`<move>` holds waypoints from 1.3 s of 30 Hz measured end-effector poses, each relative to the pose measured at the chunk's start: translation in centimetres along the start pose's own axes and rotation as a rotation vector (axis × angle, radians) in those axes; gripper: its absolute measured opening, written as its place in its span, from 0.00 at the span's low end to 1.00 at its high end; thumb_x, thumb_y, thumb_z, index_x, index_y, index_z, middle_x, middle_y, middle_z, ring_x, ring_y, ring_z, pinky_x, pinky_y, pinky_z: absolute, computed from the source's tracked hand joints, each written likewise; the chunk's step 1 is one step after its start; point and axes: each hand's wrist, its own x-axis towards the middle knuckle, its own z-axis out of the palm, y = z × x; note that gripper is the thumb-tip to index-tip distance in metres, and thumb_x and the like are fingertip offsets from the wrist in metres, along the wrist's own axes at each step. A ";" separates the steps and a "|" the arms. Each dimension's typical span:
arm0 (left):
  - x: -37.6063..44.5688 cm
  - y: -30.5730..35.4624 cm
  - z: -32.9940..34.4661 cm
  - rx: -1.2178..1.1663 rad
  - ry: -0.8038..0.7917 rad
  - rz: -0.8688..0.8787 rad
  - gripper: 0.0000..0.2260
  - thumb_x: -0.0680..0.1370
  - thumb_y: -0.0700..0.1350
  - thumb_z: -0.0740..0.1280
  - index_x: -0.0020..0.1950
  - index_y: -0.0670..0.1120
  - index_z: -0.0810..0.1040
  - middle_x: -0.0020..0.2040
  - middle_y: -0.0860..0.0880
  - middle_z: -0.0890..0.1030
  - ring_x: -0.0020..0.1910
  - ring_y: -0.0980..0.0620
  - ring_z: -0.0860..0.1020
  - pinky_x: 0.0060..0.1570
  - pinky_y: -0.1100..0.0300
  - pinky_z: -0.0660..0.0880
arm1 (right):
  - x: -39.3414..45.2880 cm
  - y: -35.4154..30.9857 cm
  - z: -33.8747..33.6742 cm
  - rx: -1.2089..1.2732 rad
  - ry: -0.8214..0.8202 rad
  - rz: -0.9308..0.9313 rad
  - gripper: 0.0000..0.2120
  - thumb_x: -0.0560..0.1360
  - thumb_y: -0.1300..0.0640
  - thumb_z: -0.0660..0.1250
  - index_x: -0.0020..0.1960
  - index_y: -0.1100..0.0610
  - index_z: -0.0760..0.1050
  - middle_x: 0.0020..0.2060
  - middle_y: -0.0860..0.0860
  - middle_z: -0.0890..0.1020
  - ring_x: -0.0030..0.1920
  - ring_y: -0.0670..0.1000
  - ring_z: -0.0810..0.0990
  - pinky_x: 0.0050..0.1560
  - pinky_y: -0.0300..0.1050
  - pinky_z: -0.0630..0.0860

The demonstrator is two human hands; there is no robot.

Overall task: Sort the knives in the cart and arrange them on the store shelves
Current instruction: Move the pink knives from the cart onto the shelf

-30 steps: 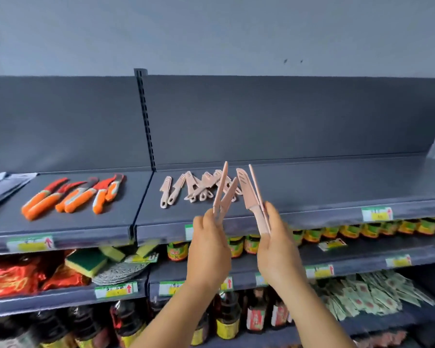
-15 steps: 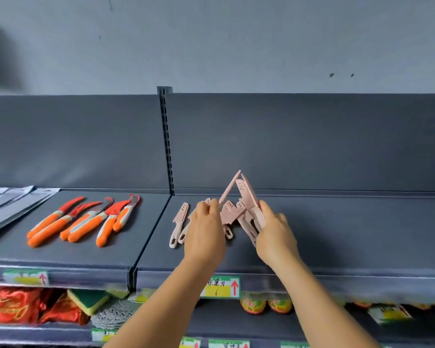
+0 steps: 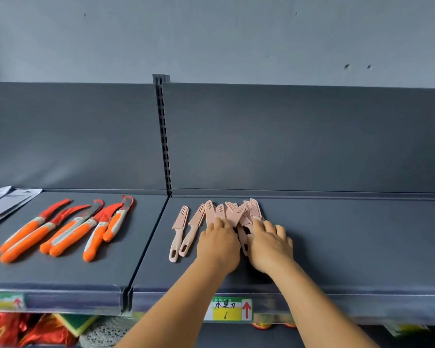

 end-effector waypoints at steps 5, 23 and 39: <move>-0.1 -0.1 0.1 -0.004 -0.041 -0.040 0.26 0.79 0.42 0.54 0.76 0.38 0.51 0.73 0.41 0.61 0.71 0.42 0.63 0.67 0.50 0.63 | 0.0 0.2 0.4 0.034 -0.059 -0.003 0.28 0.82 0.50 0.50 0.78 0.50 0.42 0.77 0.49 0.47 0.77 0.55 0.46 0.73 0.55 0.50; -10.7 2.4 0.3 -0.218 0.553 0.186 0.17 0.79 0.45 0.62 0.67 0.43 0.70 0.60 0.45 0.75 0.59 0.44 0.73 0.53 0.53 0.71 | -11.1 3.9 -2.0 0.328 0.476 -0.216 0.21 0.78 0.51 0.62 0.70 0.54 0.68 0.65 0.50 0.73 0.66 0.53 0.69 0.65 0.48 0.65; -26.6 0.9 10.6 -0.205 0.141 0.294 0.22 0.77 0.52 0.53 0.66 0.44 0.72 0.57 0.48 0.76 0.56 0.45 0.77 0.54 0.54 0.74 | -29.5 6.4 9.0 0.216 0.309 0.096 0.21 0.72 0.51 0.71 0.63 0.53 0.75 0.57 0.50 0.78 0.58 0.56 0.76 0.57 0.52 0.72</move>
